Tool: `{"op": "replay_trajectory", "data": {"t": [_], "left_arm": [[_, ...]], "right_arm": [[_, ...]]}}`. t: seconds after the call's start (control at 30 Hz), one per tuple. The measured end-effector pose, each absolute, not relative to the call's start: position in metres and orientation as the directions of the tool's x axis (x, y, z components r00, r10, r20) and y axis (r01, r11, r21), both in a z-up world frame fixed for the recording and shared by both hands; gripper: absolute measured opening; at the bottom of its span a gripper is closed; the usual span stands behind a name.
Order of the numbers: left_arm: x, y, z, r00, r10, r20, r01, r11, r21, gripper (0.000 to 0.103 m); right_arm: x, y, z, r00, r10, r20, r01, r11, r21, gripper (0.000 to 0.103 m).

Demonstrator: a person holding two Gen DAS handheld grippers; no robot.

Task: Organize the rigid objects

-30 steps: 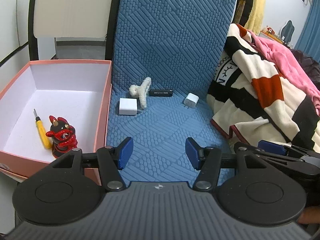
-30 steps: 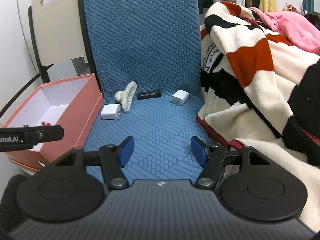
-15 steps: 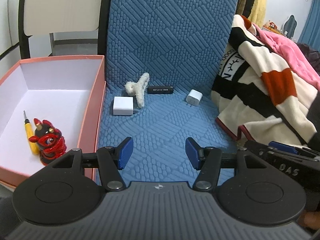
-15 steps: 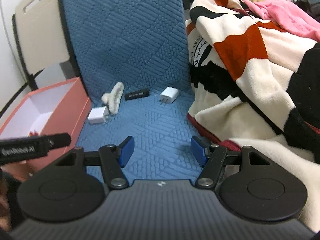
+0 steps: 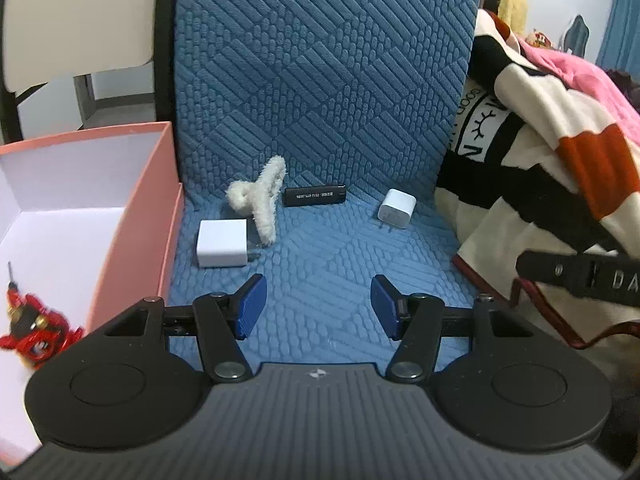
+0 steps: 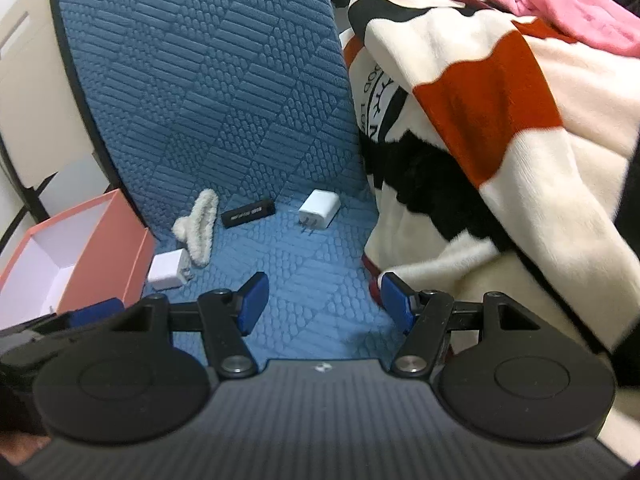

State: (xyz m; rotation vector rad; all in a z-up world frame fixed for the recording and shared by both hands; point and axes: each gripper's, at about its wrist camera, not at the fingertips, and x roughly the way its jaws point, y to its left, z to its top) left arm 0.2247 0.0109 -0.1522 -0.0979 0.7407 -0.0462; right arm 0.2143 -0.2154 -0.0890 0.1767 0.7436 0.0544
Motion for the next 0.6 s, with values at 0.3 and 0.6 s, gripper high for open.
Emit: {"op": "replay_trajectory", "data": {"t": [0.3, 0.6], "left_arm": [[0.269, 0.007, -0.170, 0.733, -0.057, -0.678, 0.029, 0.998, -0.051, 0.063], [0.298, 0.018, -0.187, 0.714, -0.013, -0.700, -0.010, 0.999, -0.030, 0.063]], "right_arm": [[0.242, -0.207, -0.097, 0.759, 0.137, -0.636, -0.035, 0.985, 0.171, 0.065], [0.270, -0.196, -0.111, 0.749, 0.198, -0.633, -0.095, 0.977, 0.193, 0.065]]}}
